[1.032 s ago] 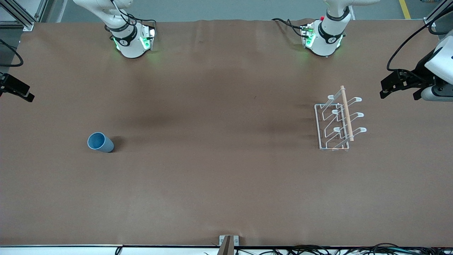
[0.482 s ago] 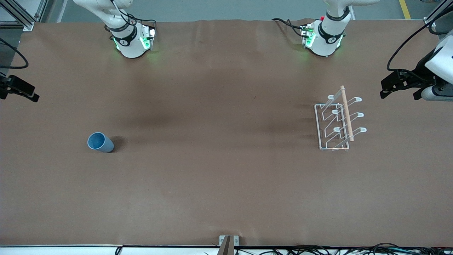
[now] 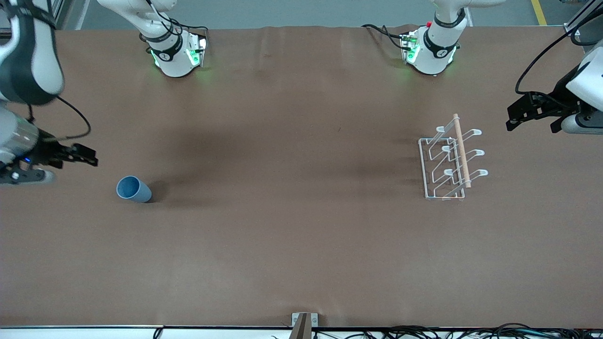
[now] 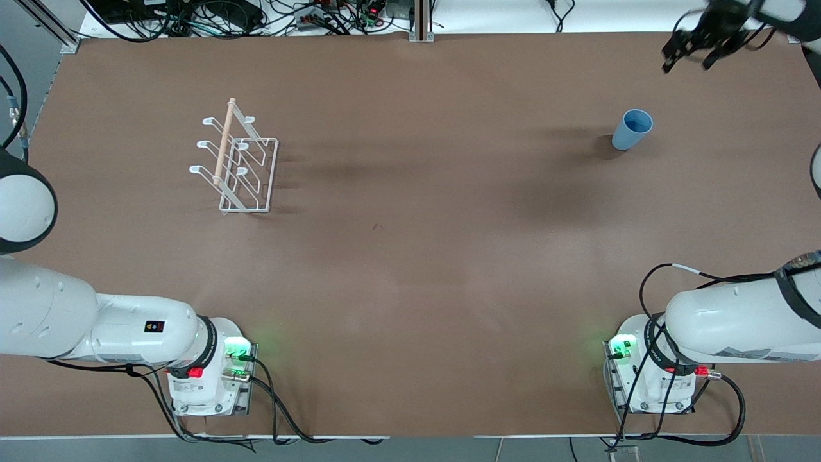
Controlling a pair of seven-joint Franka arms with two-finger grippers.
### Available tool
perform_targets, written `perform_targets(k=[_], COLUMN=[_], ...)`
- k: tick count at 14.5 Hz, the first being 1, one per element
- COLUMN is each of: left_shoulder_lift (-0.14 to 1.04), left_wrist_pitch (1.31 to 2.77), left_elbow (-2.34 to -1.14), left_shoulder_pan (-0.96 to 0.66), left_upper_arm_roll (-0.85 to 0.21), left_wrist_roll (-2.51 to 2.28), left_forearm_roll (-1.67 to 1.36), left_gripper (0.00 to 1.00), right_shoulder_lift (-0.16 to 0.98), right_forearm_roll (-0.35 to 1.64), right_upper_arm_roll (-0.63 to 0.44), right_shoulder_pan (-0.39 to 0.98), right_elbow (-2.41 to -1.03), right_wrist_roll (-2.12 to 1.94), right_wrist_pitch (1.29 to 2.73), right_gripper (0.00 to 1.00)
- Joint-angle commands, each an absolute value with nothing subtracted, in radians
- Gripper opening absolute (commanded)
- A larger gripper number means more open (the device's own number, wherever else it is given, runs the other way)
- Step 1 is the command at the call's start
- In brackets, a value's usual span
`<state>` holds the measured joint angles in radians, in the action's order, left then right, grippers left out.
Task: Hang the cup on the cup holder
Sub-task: 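Lower the right gripper over the blue cup and close on it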
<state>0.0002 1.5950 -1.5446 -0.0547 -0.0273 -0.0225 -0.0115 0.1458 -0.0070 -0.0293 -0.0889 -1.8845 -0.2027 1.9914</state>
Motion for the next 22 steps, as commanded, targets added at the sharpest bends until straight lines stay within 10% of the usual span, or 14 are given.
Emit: perform_targets(k=[1, 12, 18, 22], left_shoulder_lift=[-0.012, -0.014, -0.014, -0.017], left_wrist_pitch=[1.594, 1.595, 1.598, 1.597], left_elbow=[-1.549, -1.56, -1.56, -1.56], left_shoulder_pan=[-0.055, -0.055, -0.057, -0.054], left_upper_arm_roll=[-0.029, -0.031, -0.028, -0.026], left_wrist_roll=[-0.037, -0.037, -0.035, -0.029], left_forearm_roll=[0.011, 0.009, 0.009, 0.009], left_gripper=[1.0, 1.0, 1.0, 1.0], right_shoulder_lift=[0.231, 0.409, 0.425, 0.425], right_forearm_roll=[-0.006, -0.009, -0.003, -0.003], right_upper_arm_roll=[-0.028, -0.025, -0.021, -0.021], right_shoulder_pan=[-0.121, -0.143, -0.137, -0.135], right_elbow=[-1.914, -2.029, -2.026, -1.988], right_wrist_roll=[-0.28, -0.357, -0.35, -0.351], right_wrist_pitch=[2.112, 2.44, 2.428, 2.35], right_gripper=[1.0, 0.99, 0.09, 0.0])
